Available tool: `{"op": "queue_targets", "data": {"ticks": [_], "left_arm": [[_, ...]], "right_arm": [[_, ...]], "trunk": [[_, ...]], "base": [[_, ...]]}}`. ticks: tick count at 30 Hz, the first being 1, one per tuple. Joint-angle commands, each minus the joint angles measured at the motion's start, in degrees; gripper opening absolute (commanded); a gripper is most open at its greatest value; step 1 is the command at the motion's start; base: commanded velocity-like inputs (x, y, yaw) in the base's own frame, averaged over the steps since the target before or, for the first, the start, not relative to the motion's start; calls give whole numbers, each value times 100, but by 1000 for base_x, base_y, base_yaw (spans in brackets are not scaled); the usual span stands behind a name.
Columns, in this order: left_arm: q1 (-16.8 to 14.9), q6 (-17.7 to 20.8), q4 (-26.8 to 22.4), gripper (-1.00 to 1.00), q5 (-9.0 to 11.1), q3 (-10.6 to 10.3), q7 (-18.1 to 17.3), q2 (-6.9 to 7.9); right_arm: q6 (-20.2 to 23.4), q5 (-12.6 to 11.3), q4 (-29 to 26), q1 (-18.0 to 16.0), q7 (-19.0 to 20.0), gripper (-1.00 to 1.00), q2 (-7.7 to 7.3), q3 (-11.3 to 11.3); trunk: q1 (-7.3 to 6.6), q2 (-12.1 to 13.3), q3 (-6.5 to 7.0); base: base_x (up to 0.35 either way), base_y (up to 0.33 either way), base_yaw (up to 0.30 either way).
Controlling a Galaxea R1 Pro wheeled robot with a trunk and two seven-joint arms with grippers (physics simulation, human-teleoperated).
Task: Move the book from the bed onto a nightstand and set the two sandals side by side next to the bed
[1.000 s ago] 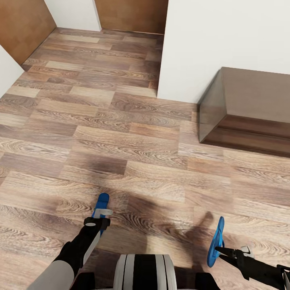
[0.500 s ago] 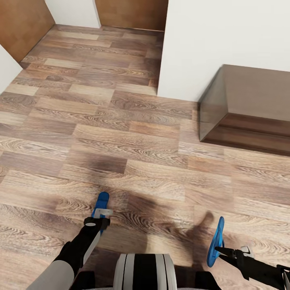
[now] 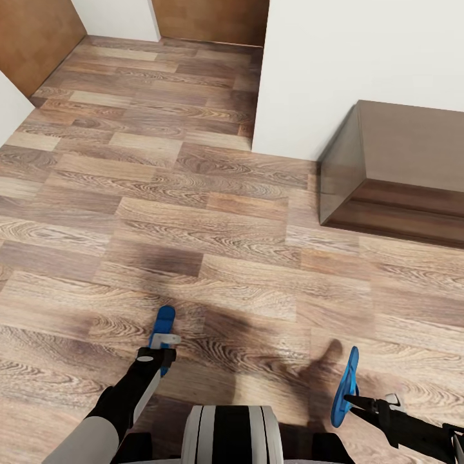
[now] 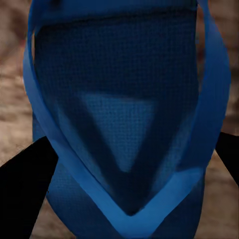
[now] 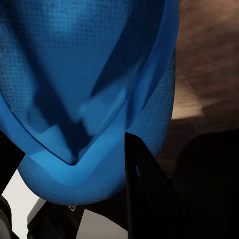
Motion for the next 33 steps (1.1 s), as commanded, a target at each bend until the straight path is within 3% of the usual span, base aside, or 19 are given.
{"op": "queue_targets", "data": {"ticks": [1,16,27,33], "left_arm": [[1,48,3,-100,-49,-15,70,9],[1,48,3,-100,-49,-15,74,9],[0,48,3,-100,-49,-15,79,9],[1,48,3,-100,-49,-15,83,9]], "right_arm": [[46,59,-3,-5,51,-100,4,-23],[46,59,-3,-5,51,-100,3,-23],[46,59,-3,-5,51,-100,5,-23],[46,59,-3,-5,51,-100,3,-23]], "trunk": [[1,-1,-4],[1,-1,-4],[-27,14,240],[-27,14,240]], "base": [[0,0,0],[0,0,0],[0,0,0],[0,0,0]]}}
